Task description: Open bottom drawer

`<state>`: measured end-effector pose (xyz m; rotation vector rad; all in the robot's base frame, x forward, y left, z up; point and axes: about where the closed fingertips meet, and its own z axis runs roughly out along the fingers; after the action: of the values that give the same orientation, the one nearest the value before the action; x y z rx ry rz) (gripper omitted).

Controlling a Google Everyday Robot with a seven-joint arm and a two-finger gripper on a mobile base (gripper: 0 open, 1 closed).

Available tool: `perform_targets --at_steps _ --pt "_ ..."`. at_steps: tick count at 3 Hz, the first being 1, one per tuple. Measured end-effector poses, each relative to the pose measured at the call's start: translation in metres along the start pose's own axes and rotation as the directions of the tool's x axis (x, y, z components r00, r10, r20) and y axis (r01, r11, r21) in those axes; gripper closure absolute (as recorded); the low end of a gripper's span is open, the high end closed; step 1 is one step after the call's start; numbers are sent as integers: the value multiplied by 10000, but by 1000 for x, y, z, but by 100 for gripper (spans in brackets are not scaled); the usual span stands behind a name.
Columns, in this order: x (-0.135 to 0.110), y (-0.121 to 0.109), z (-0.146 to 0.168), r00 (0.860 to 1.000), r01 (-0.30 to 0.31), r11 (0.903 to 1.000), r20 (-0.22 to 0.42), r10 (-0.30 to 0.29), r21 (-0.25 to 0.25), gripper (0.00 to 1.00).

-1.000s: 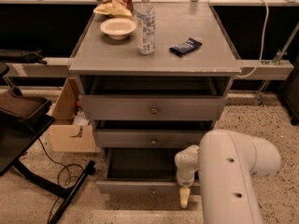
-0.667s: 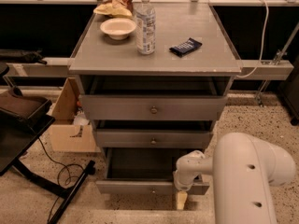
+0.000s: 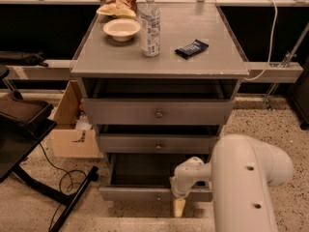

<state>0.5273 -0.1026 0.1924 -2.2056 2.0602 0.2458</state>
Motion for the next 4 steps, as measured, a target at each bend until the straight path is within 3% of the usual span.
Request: perform_targets --at_steps 1,2,3,4 --pt "-6 -26 -1 9903 759 9962 -1195 -703 430 0" --pt "-9 -35 1 9865 566 9965 -1574 -464 609 0" --pt "-4 -29 9 9911 236 9990 -1321 -183 391 0" --pt "14 -2 35 9952 -239 9984 -960 188 -518 14"
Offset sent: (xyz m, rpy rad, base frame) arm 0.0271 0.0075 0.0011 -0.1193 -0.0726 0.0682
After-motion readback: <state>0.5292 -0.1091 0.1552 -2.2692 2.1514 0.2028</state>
